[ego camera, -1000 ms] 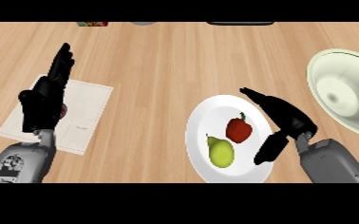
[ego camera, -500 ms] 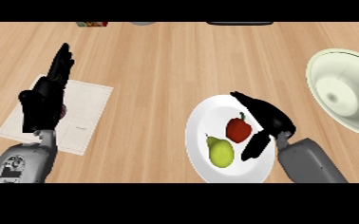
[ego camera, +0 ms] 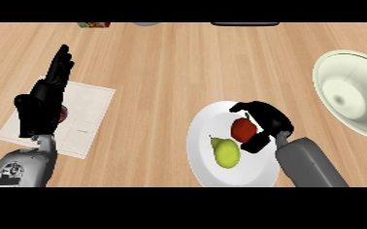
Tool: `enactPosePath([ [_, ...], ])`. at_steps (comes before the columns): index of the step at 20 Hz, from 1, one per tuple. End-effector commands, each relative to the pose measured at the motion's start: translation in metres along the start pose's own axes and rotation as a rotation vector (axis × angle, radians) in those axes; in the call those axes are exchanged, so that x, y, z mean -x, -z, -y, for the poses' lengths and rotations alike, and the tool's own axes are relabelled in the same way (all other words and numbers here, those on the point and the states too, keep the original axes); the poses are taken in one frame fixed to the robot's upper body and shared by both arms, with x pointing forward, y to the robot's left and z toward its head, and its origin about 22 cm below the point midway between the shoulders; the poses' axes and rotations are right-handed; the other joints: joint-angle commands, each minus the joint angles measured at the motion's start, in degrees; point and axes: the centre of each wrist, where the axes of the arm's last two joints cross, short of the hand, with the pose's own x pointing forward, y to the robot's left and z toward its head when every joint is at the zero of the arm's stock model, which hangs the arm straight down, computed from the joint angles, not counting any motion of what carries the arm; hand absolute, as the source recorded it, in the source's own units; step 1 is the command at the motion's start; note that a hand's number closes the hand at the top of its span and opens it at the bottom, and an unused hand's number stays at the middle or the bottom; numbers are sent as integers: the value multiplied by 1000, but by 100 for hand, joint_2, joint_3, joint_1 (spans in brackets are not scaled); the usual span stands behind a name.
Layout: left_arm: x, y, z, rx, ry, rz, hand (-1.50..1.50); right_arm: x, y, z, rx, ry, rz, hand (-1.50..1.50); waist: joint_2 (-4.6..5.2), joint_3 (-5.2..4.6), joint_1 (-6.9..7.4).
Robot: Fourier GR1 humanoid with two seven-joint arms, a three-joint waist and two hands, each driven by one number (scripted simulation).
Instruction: Pick the bell pepper from the plate and place it in the bowl
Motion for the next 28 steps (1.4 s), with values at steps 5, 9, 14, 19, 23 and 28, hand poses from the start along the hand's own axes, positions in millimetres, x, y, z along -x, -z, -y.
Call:
enactPosePath([
  [5,-9,2,20,22,-9,-4,0,20,24,-20,33,-49,61,150,22,14,27],
  [9,12,-3,6,7,-1,-5,0,5,27,-14,55,-30,78,150,14,11,15],
  [14,-1,-2,-13,-1,-17,-32,0,-15,-11,-37,96,-54,151,150,-11,9,-40],
  [19,3,-7,1,-10,2,-14,0,-106,-37,-113,134,-108,171,150,-31,5,-54],
  [23,5,-3,14,15,11,-2,0,-130,-83,-109,232,-38,179,150,-17,7,-94],
  [28,5,-3,-12,-30,2,-4,0,-146,-134,-85,474,192,296,150,-45,8,-150],
])
